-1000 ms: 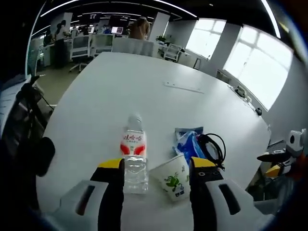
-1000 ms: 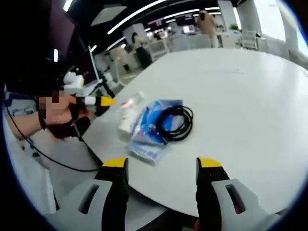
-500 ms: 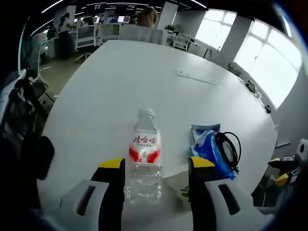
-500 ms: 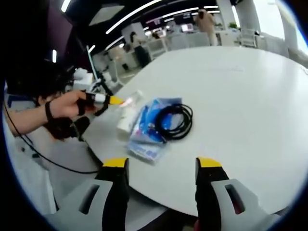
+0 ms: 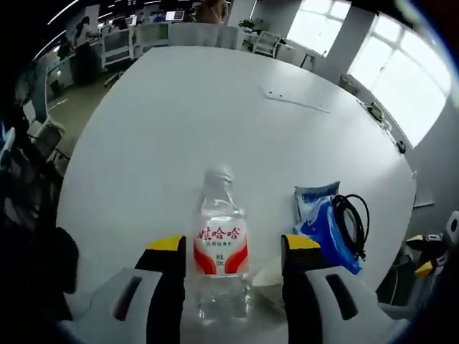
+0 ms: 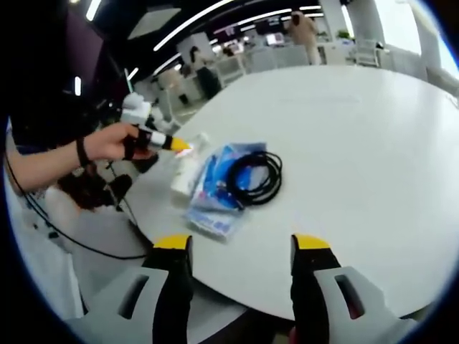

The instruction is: Arrange the tabletop items into an orderly group along one side of the table until the central work area is clear of visible clutter.

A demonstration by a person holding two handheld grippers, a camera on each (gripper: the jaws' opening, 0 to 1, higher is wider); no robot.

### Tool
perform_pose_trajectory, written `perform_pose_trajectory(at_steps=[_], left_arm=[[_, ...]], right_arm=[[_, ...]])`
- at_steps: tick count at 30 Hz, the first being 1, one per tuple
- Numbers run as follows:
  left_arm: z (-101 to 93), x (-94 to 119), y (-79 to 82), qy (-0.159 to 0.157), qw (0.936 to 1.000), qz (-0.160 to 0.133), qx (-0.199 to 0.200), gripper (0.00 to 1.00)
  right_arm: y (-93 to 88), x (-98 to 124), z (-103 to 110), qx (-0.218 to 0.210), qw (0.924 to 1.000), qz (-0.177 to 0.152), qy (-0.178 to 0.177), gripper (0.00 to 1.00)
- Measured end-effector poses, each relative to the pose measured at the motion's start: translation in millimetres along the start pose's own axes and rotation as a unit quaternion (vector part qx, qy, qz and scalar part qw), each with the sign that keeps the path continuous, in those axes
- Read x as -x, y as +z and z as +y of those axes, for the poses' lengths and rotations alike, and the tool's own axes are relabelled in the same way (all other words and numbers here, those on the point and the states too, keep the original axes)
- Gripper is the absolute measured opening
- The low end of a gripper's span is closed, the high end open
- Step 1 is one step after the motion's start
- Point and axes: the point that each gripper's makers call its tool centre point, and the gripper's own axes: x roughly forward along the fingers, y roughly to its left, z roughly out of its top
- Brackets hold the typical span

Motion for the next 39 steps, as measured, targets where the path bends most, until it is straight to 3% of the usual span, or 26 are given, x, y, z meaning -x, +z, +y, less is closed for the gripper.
perform_pose_trajectory(at_steps=[12,20,26,28,32,39], left_arm=[[8.0,-16,-13.3,0.002,0.9987,0.050,0.000,0.52],[4.7,-24,-12.7,0.001,0.9975,0.070,-0.010,0.52],[4.2,-28,-13.2,0.005,0.9971,0.072,-0.025,0.50],[8.4,-27,-12.3,0.013,0.9968,0.069,-0.037,0.41],[6.3,-27,-12.2,-0.005,0.9977,0.064,-0.023,0.40],[8.4,-23,-14.7,-0.005,0.9986,0.052,-0.014,0.39]], right_arm=[[-6.6,-1,1,-0.006,1.0000,0.007,0.000,0.52],[-6.6,-3,3,-0.005,0.9999,0.010,0.004,0.52],[-7.8,-2,2,-0.007,0.9999,0.010,0.004,0.52],[-7.9,0,0,-0.010,0.9999,0.007,0.003,0.51],[-9.7,1,-2,-0.016,0.9999,0.006,0.002,0.49],[-8.8,1,-2,-0.020,0.9998,0.003,0.000,0.49]])
